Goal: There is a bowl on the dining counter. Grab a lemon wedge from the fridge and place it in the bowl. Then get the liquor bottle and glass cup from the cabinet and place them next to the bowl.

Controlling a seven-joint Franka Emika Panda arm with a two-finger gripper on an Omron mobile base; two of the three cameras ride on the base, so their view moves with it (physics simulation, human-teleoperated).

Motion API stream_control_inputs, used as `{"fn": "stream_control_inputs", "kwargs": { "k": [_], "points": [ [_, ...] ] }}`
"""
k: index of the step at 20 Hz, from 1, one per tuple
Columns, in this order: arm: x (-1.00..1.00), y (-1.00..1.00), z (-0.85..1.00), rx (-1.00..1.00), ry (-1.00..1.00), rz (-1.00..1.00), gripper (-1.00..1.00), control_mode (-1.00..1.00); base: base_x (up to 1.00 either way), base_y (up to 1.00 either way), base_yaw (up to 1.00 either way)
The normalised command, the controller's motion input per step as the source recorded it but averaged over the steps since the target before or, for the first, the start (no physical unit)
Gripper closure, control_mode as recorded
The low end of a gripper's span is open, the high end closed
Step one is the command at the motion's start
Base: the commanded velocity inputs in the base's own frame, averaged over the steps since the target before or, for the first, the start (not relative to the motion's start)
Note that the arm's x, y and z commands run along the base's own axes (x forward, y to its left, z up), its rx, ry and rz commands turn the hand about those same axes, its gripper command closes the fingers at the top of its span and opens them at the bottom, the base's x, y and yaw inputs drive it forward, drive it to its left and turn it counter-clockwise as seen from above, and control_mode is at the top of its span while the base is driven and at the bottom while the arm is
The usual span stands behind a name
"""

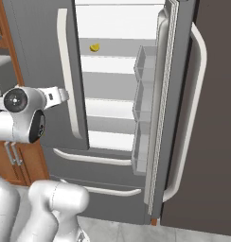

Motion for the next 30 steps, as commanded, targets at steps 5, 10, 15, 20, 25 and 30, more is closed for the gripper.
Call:
{"fn": "stream_control_inputs", "kwargs": {
  "k": [5,10,15,20,25,30],
  "points": [
    [0.76,0.00,0.06,0.00,0.00,0.00,-1.00,-1.00,0.00,0.00,0.00],
    [0.56,0.00,0.15,0.00,0.00,-0.09,-1.00,-1.00,0.00,0.00,0.00],
    [0.59,0.04,0.10,0.00,0.00,-0.13,-1.00,-1.00,0.00,0.00,0.00],
    [0.54,0.09,0.02,0.00,0.00,-0.10,-1.00,-1.00,0.00,0.00,0.00],
    [0.44,0.09,0.00,0.03,0.00,-0.05,-1.00,-1.00,0.00,0.00,0.00],
    [0.40,0.04,0.00,0.06,0.01,-0.04,-1.00,-1.00,0.00,0.00,0.00]
  ]
}}
